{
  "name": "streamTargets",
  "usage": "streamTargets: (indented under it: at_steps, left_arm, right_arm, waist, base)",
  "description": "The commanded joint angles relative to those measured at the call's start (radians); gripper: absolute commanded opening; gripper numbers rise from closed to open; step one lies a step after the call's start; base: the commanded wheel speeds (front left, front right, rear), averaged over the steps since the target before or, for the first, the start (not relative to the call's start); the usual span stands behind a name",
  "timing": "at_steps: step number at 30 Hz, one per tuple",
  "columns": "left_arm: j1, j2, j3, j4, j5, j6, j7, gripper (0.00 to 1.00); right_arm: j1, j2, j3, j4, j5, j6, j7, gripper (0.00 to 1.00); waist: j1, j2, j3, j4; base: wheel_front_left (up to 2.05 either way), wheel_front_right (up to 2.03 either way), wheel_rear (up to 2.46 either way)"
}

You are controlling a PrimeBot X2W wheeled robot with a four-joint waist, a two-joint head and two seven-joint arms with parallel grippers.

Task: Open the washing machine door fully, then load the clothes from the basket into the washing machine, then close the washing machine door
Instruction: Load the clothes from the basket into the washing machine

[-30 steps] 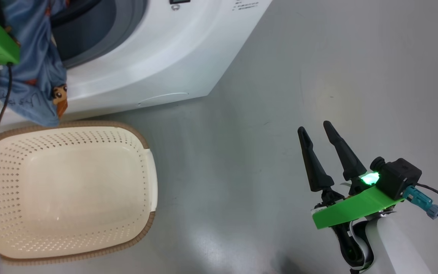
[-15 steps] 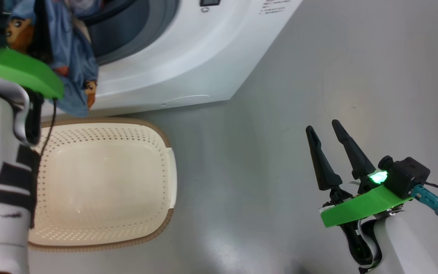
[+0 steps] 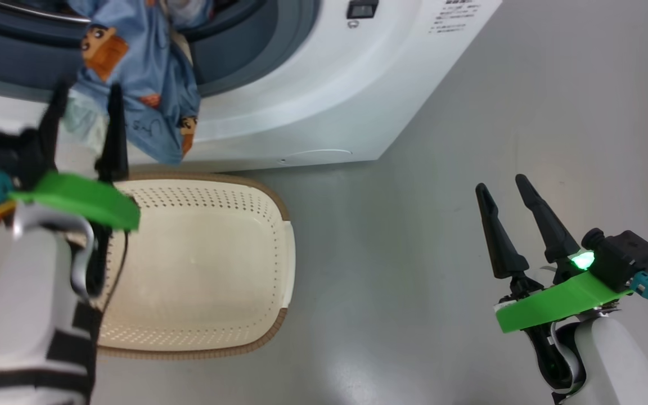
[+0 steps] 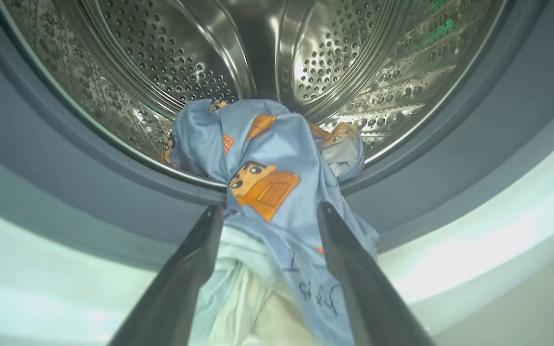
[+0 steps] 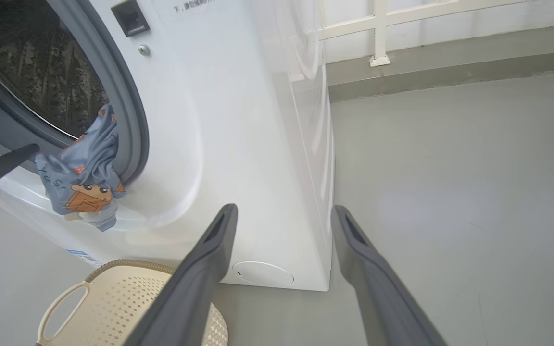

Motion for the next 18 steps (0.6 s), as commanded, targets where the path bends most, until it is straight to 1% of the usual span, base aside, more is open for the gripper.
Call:
streamTargets:
  at_steps: [1,9,18]
  left_arm:
    - [0.065,0.025,0.037,-0.051,0.015,-0.002,-0.006,1.00]
    - [0.266,0.013,0.082,-0.164,0.042,-0.002,-0.006,1.00]
    - [0.410,-0.002,0.134,-0.267,0.040,-0.002,-0.006,1.00]
  right_arm:
    - [0.027,-0.011,0.012,-0.024,-0.008,0.002,-0.005,1.00]
    - [0.050,-0.030,0.000,-0.026,-0.006,0.002,-0.005,1.00]
    - [0.078,-0.038,-0.025,-0.031,-0.008,0.002,-0.005,1.00]
  waist:
    - [0.0000,-0.0001,-0.019,0.020]
    - [0.0000,-0.0001,-0.048,0.038]
    - [0.0000,-0.0001,-0.059,0.047]
  base:
    - [0.00,0.00,0.00]
    - [0.00,0.00,0.00]
    - [0.00,0.00,0.00]
